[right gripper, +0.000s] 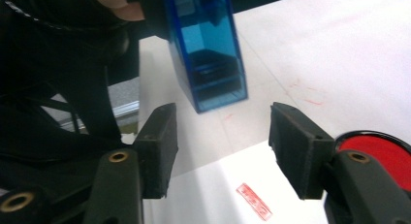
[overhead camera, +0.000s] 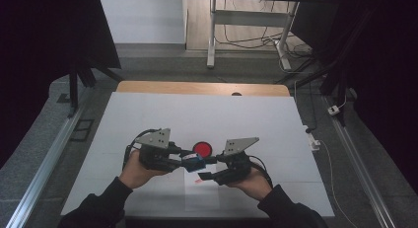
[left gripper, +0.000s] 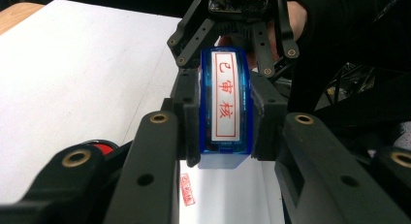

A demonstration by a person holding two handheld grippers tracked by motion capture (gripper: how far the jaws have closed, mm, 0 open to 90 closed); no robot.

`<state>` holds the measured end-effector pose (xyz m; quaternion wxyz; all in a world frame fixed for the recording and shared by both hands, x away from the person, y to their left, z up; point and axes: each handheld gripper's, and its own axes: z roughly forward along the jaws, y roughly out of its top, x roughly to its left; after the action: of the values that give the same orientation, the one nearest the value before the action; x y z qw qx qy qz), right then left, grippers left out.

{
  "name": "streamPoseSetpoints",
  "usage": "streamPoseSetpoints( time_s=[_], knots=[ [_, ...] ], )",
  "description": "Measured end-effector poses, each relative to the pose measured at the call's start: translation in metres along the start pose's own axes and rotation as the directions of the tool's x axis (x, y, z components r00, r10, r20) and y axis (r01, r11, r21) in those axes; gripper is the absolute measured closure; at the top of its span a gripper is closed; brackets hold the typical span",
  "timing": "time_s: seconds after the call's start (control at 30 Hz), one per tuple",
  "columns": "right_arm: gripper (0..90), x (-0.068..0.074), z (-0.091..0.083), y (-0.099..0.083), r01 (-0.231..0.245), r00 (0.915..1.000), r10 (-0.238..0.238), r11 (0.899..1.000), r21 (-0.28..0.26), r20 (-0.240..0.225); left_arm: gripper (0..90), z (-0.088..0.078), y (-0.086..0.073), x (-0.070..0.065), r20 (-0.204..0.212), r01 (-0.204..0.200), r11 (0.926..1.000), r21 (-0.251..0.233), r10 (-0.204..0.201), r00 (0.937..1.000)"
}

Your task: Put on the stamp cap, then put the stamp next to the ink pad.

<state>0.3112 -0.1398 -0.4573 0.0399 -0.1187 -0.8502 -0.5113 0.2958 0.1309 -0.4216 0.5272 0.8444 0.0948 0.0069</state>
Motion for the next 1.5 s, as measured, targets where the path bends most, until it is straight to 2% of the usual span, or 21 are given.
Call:
streamPoseSetpoints(
  time_s=[0.2,0.43,0.93,1.13,1.3,1.5],
  knots=[
    [39.0,0.001,-0.002,0.0,-0.005,0.9992,0.005,1.0,0.004,0.039,70.1,-0.002,0.0,0.001,-0.011,0.004,1.0,0.008,-0.004,0.9999],
    [33.0,0.004,-0.002,-0.001,0.01,0.9975,-0.011,1.0,0.021,0.069,70.1,-0.005,-0.001,0.003,-0.03,0.018,0.9998,0.01,-0.018,0.9994],
    [25.1,0.013,-0.006,-0.001,0.016,0.9908,-0.022,0.999,0.045,0.133,70.1,-0.01,-0.003,0.006,-0.102,0.037,0.9985,0.041,-0.032,0.9943],
    [21.7,0.017,-0.012,-0.003,0.021,0.9842,-0.032,0.998,0.065,0.174,70.0,-0.012,-0.006,0.01,-0.137,0.062,0.9965,0.057,-0.054,0.9891],
    [17.1,0.017,-0.014,-0.005,0.003,0.9791,-0.017,0.997,0.071,0.203,70.1,-0.015,-0.01,0.014,-0.167,0.084,0.9941,0.067,-0.072,0.9832],
    [12.5,0.018,-0.016,-0.009,-0.014,0.969,-0.012,0.995,0.1,0.247,70.0,-0.017,-0.014,0.019,-0.198,0.108,0.9911,0.079,-0.09,0.9761]
  ],
)
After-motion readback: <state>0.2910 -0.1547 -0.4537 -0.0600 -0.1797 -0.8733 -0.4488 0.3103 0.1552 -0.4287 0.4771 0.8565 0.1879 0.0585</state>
